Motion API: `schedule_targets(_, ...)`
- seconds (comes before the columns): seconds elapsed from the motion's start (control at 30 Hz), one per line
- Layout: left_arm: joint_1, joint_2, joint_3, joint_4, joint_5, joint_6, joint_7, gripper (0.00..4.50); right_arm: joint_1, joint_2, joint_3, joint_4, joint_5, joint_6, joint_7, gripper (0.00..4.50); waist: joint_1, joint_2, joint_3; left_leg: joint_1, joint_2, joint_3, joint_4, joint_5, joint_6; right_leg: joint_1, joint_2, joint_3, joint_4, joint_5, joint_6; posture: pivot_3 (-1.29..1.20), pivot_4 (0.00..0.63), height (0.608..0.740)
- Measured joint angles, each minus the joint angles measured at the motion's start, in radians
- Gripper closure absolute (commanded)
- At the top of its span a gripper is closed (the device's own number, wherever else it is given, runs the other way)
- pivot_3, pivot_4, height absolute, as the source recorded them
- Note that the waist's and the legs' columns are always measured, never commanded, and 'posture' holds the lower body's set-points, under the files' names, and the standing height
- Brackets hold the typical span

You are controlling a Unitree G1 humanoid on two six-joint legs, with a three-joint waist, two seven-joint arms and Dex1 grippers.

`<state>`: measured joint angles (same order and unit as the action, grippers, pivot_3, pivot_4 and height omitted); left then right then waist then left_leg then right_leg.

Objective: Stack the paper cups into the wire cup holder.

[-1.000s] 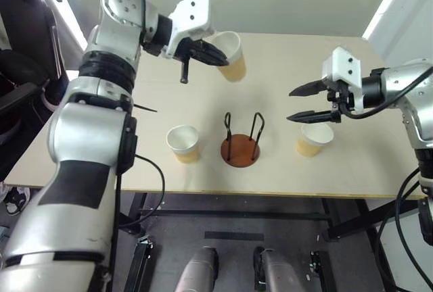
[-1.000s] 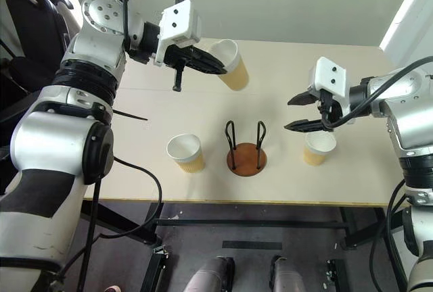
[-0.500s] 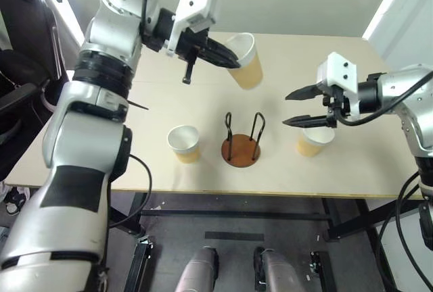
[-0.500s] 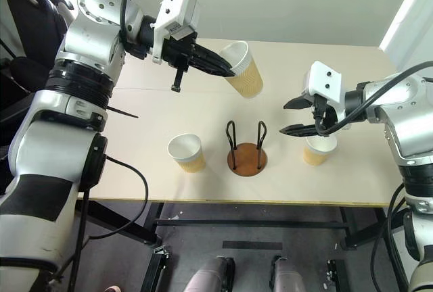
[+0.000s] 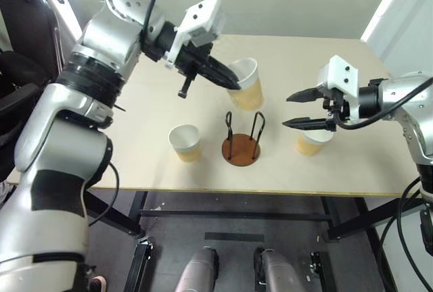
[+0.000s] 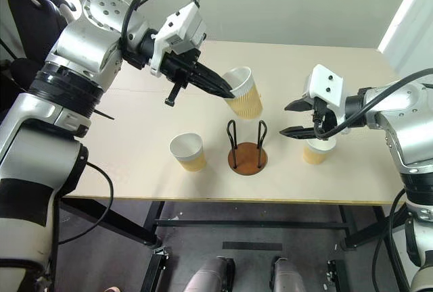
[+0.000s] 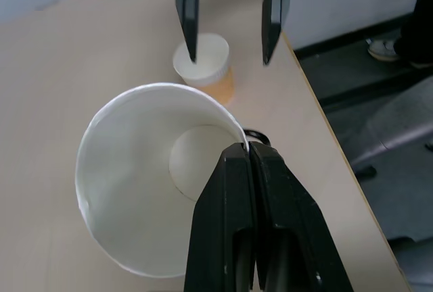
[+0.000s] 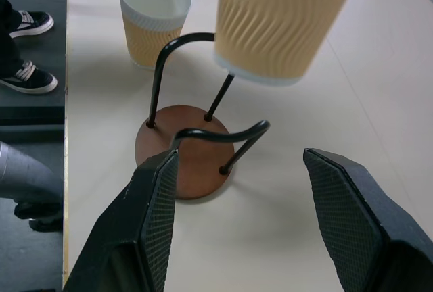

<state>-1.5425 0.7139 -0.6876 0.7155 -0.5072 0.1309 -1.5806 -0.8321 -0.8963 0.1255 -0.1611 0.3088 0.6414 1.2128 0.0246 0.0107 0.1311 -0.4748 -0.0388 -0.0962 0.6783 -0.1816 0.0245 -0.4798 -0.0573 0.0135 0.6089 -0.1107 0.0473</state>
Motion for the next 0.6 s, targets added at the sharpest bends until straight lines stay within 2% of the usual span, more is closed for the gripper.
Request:
schedule_targets(0.23, 0.007, 0.008, -0.032, 0.001, -0.010, -0.018, 0.000, 4.47, 0.001, 0.000, 0.000, 0.000, 0.004, 0.001, -0.011, 1.55, 0.003, 0.000, 0.000, -0.001, 0.000, -0.001, 0.001, -0.001, 0.001, 0.000, -0.001, 0.001, -0.001, 0.000, 0.000, 0.00, 0.150, 0.740)
schedule_targets(0.6, 0.062, -0.051, -0.032, -0.003, -0.013, -0.012, 0.000, 4.47, 0.035, -0.048, -0.002, -0.016, 0.033, 0.001, 0.024, 1.55, 0.004, 0.000, 0.000, -0.002, -0.001, 0.000, 0.001, -0.003, 0.002, 0.000, -0.001, 0.000, -0.002, -0.001, 0.002, 0.00, 0.150, 0.740)
